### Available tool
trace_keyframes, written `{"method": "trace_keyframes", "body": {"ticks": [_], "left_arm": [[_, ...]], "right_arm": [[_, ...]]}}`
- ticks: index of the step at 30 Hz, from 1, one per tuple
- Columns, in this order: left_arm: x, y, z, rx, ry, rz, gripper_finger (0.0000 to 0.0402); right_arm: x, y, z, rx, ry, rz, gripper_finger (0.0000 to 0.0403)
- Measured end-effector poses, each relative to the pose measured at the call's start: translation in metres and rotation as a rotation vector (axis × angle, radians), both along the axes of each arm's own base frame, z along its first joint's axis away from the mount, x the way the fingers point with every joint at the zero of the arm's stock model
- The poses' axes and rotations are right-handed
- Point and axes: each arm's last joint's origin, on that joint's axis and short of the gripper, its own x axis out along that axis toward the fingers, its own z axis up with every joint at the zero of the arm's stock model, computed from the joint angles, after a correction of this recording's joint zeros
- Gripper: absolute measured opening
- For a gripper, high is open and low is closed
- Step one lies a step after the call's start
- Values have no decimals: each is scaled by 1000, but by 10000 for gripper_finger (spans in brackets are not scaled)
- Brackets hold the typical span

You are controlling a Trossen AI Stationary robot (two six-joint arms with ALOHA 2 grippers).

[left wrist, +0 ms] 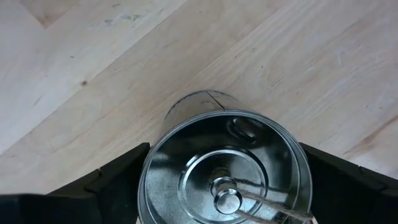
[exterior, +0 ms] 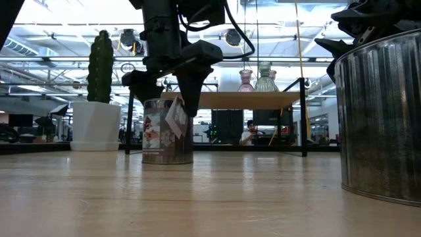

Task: Pick & Place candle stick holders
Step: Put the top silver scented candle on the shelf

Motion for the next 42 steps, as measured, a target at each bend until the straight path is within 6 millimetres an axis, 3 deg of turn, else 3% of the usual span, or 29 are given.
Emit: {"method": "trace_keyframes", "body": {"ticks": [8,15,26,35,42], "left_arm": [[0,0,0,-10,0,41,356],[-5,0,12,-63,-20,51,356],[-25,1,60,-90,-153,107,356],[-44,4,113,-126,-416,167,356],[-43,20,132,-88,-580,189,356]], "right_arm": [[0,0,0,0,0,0,166],[0,0,0,0,0,-1,166],[0,0,-1,-1,6,-3,166],[0,0,0,0,2,-4,166],[0,0,0,0,0,-4,166]]}}
